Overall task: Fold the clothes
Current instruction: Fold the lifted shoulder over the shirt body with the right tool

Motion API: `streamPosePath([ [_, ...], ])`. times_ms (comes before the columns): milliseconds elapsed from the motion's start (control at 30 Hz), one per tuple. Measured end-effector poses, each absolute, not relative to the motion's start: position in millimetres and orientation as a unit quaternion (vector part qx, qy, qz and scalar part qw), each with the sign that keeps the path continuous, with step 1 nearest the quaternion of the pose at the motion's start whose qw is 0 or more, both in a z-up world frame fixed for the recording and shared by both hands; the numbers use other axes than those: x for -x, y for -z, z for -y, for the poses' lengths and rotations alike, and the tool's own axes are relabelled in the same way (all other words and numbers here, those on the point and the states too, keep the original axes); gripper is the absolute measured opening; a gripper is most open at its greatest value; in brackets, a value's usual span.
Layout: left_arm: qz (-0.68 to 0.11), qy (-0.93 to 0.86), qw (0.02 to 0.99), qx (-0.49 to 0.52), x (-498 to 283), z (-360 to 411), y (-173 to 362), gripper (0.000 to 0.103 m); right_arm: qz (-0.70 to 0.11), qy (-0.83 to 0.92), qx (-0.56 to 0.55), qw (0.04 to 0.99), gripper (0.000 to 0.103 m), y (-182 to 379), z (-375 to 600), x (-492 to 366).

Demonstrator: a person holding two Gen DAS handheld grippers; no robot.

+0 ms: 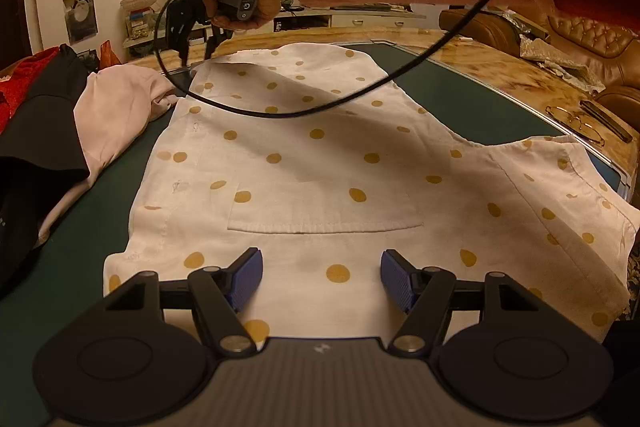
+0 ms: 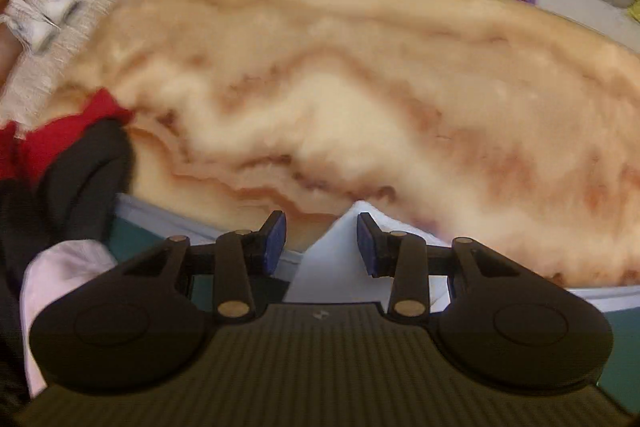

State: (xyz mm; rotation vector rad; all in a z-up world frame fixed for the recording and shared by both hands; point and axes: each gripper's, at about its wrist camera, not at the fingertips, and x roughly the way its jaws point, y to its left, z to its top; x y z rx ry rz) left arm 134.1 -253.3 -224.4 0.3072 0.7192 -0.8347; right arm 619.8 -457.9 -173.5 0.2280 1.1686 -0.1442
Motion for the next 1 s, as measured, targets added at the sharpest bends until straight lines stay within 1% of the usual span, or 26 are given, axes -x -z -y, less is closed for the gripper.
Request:
streamPosePath([
  [33, -0.341, 0.396, 0.841, -0.144, -134.6, 252.8, 224.4, 0.071, -0.557, 0.08, -0.099, 0.821, 0.045, 174.6, 457.6, -621.3],
  [100, -0.341, 0.397, 0.84, -0.141, -135.5, 251.9, 224.4, 0.071, -0.567, 0.097, -0.093, 0.812, 0.033, 175.9, 459.8, -620.9],
  [167, -0.341, 0.398, 0.841, -0.138, -135.7, 251.2, 224.5, 0.071, -0.567, 0.105, -0.095, 0.812, 0.004, 176.5, 466.3, -618.6],
  [267, -0.339, 0.399, 0.841, -0.135, -135.7, 249.3, 224.8, 0.071, -0.537, 0.095, -0.172, 0.82, 0.003, 175.1, 493.8, -611.9],
  [333, -0.339, 0.399, 0.842, -0.131, -135.9, 248.2, 225.1, 0.071, -0.487, 0.103, -0.224, 0.838, 0.002, 165.8, 515.0, -599.0],
  [500, -0.337, 0.4, 0.842, -0.132, -135.1, 247.5, 225.6, 0.071, -0.382, 0.143, -0.263, 0.874, 0.003, 136.1, 543.0, -570.9],
  [533, -0.337, 0.4, 0.842, -0.131, -135.1, 247.4, 225.6, 0.071, -0.387, 0.137, -0.26, 0.874, 0.003, 138.3, 543.2, -572.1],
  [600, -0.337, 0.4, 0.842, -0.132, -134.6, 247.3, 225.6, 0.071, -0.398, 0.123, -0.254, 0.873, 0.008, 143.6, 543.2, -575.1],
  [667, -0.337, 0.4, 0.842, -0.132, -134.3, 247.2, 225.7, 0.071, -0.394, 0.093, -0.251, 0.879, 0.035, 143.6, 543.9, -571.7],
  [700, -0.337, 0.4, 0.842, -0.132, -134.3, 247.0, 225.7, 0.071, -0.387, 0.07, -0.252, 0.884, 0.039, 141.0, 544.8, -567.1],
  [800, -0.336, 0.401, 0.842, -0.13, -134.6, 246.4, 225.8, 0.071, -0.379, 0.063, -0.226, 0.895, 0.042, 133.0, 551.7, -547.7],
  [1000, -0.335, 0.402, 0.842, -0.129, -134.8, 246.2, 226.0, 0.072, -0.42, 0.023, -0.187, 0.888, 0.043, 138.6, 592.1, -497.0],
])
